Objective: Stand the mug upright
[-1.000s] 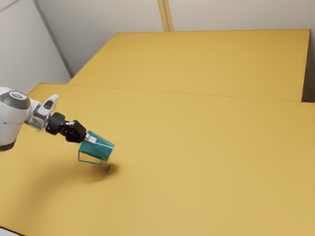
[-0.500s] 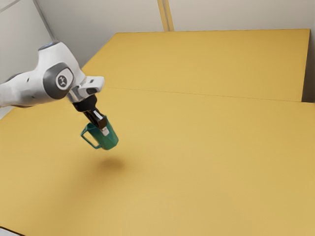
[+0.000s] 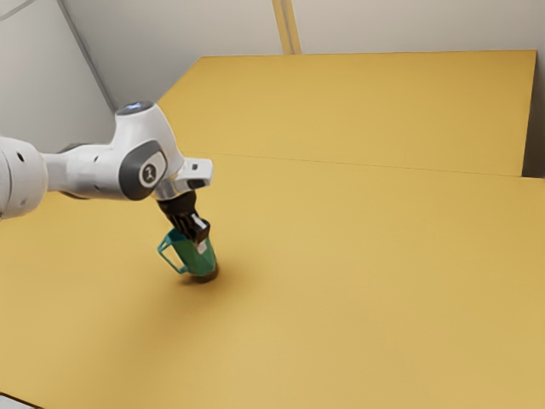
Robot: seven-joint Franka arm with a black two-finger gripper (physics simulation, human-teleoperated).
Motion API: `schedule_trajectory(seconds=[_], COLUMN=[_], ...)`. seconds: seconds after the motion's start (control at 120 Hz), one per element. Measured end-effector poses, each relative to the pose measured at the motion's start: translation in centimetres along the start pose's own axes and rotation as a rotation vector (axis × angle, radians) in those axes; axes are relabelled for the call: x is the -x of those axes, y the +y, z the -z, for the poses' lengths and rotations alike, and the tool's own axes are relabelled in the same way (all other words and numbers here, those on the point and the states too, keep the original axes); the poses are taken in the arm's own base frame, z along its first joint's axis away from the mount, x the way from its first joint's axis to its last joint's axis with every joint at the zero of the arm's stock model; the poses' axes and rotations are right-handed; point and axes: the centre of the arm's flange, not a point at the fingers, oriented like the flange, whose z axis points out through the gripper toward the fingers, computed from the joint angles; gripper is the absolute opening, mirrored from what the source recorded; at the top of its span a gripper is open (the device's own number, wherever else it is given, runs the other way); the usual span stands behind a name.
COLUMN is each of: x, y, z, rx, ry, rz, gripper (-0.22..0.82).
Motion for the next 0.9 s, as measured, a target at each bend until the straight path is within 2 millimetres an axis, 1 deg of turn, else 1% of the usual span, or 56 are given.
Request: schedule_trajectory(seconds=[0.067, 0.158, 0.233, 0.258, 0.383, 0.467, 0.567, 0.692, 0.9], x=[-0.2, -0.3, -0.4, -0.4, -0.4, -0.3, 0.0, 0.2, -1.9], y=[-0.1, -0.1, -0.2, -0.2, -0.1, -0.1, 0.2, 0.4, 0.1], z=[-0.8, -1.1, -1.4, -1.4, -1.2, -0.3, 1.5, 4.6, 11.6], rx=[0.0, -0.002, 0.001, 0.002, 0.002, -0.001, -0.009, -0.015, -0.01], ry=[-0.005, -0.004, -0.004, -0.003, 0.004, 0.016, 0.037, 0.068, 0.123], rz=[0.016, 0.037, 0.052, 0.056, 0.074, 0.082, 0.087, 0.094, 0.102], gripper=[-0.18, -0.17, -0.13, -0.08, 0.19, 0.33, 0.43, 0.51, 0.57])
